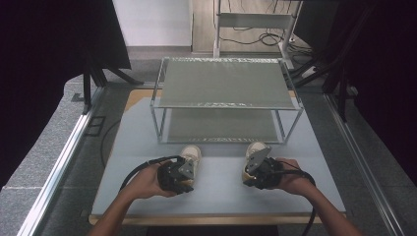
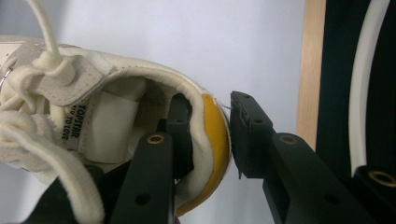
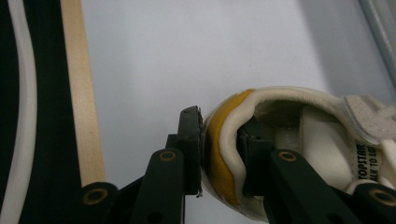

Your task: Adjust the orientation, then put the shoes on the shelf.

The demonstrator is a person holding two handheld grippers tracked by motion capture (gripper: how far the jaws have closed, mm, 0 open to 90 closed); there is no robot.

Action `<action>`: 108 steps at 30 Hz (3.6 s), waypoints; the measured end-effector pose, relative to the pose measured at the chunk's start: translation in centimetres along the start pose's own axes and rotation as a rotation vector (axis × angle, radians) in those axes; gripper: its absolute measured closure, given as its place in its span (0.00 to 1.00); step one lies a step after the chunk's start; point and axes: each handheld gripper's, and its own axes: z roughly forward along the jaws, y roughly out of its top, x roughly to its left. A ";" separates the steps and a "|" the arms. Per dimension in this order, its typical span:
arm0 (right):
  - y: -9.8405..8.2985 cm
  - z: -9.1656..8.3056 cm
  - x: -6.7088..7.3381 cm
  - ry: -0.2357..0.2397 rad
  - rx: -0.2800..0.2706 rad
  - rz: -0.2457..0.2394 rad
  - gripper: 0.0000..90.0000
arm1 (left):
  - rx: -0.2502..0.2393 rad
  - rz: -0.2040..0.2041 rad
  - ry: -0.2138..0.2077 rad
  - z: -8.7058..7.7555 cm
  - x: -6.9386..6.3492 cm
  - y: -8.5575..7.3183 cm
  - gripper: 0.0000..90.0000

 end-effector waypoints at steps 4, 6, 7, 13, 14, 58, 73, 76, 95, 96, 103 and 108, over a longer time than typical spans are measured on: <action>0.8 -0.8 -0.1 -0.007 -0.028 -0.024 0.83 | -0.029 0.025 0.034 -0.6 0.6 1.3 0.79; 1.2 -1.1 -0.3 -0.021 -0.038 -0.033 0.83 | -0.041 0.031 0.042 -0.4 1.0 1.7 0.79; 1.4 -1.1 -0.5 -0.025 -0.042 -0.036 0.83 | -0.044 0.034 0.048 -0.4 1.2 1.9 0.79; 2.2 -1.1 -1.3 -0.042 -0.050 -0.036 0.82 | -0.064 0.044 0.067 -0.4 2.1 2.9 0.79; 2.3 -1.1 -1.3 -0.042 -0.049 -0.039 0.82 | -0.067 0.045 0.065 -0.5 2.1 3.0 0.79; 4.9 2.4 -8.1 -0.101 0.012 -0.176 0.81 | -0.081 0.080 0.136 3.3 9.8 8.3 0.79; 4.5 3.9 -10.6 -0.072 -0.036 -0.203 0.81 | -0.076 0.006 0.121 5.1 12.1 8.7 0.79; 4.3 4.4 -10.9 -0.054 -0.052 -0.186 0.81 | -0.068 -0.003 0.116 5.3 12.3 8.7 0.79; 4.2 3.3 -10.2 -0.257 -0.167 -0.087 0.39 | -0.171 -0.040 0.315 4.6 11.4 9.5 0.31; 4.2 3.3 -10.2 -0.257 -0.167 -0.087 0.39 | -0.171 -0.040 0.315 4.6 11.4 9.5 0.30; 3.8 1.2 -7.5 -0.333 -0.287 -0.067 0.40 | -0.252 -0.159 0.384 2.0 9.3 7.2 0.33; 2.7 0.4 -5.9 -0.389 -0.356 -0.006 0.46 | -0.297 -0.247 0.378 1.3 7.9 5.4 0.48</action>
